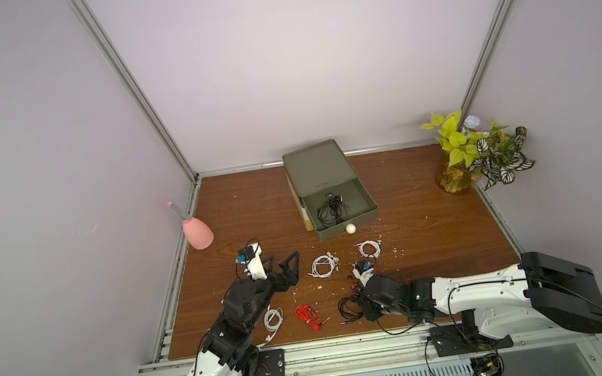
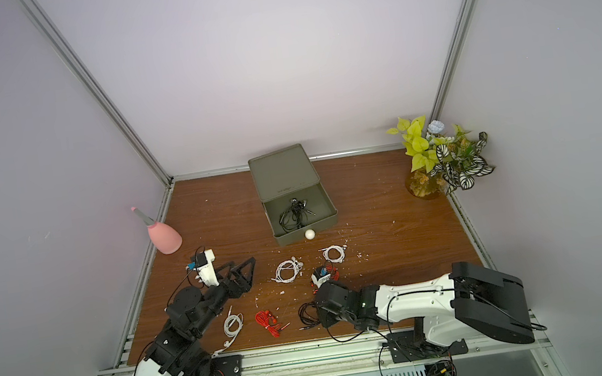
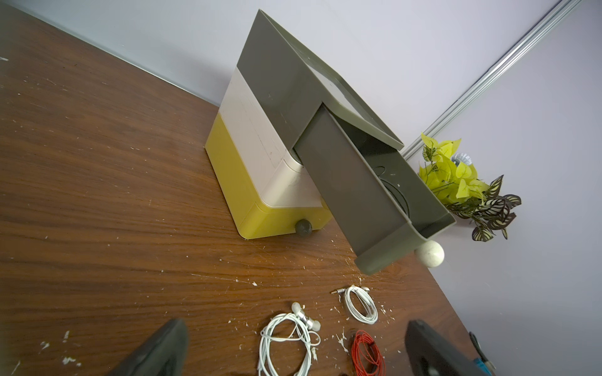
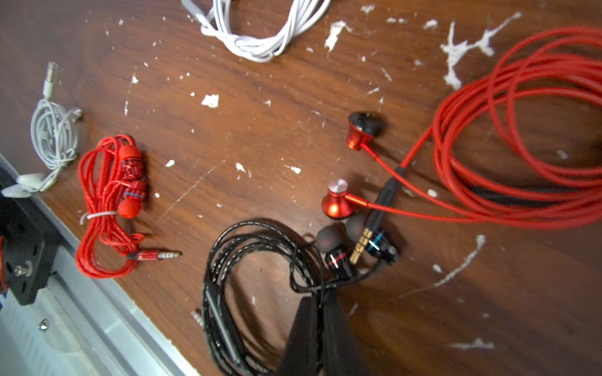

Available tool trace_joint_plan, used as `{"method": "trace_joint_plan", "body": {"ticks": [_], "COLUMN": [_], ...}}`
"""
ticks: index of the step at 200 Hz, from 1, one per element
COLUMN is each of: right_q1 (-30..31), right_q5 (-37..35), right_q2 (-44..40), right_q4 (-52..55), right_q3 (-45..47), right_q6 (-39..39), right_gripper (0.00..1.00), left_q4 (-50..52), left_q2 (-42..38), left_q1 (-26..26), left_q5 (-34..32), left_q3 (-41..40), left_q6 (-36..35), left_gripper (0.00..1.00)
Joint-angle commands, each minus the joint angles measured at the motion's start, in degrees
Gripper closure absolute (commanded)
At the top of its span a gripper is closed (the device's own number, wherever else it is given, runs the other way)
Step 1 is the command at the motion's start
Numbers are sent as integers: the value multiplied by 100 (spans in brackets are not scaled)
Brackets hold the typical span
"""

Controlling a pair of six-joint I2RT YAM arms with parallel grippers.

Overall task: Place the wired earphones into the drawer by color
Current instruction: Pick up the wired earphones from the center of the board.

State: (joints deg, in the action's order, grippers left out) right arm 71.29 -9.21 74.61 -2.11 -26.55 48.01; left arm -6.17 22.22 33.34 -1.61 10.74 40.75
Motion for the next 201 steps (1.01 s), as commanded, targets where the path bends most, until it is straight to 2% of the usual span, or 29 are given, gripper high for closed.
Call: {"method": "trace_joint_plan", "body": {"ticks": [1, 56, 140, 201], "right_q1": [34, 35, 26, 26], "right_q5": [-203, -269, -989, -1447], "right_q2": [-195, -870, -2734, -3165], "right_q4": [158, 381, 1099, 1456], "right_q3": [-53, 43, 73, -365], "right_q6": [2, -61, -540, -992], "right_gripper": [97, 99, 100, 100], "left_q4": [11, 4, -33, -88], "left_q2": [-53, -68, -43, 80], "left_q1": [41, 41, 41, 41], "left_q5": [-59, -59, -75, -60], "left_q3": [-55, -55, 5, 83], "left_q6": [38, 29, 16, -21], "left_gripper": [0, 0, 0, 0]}}
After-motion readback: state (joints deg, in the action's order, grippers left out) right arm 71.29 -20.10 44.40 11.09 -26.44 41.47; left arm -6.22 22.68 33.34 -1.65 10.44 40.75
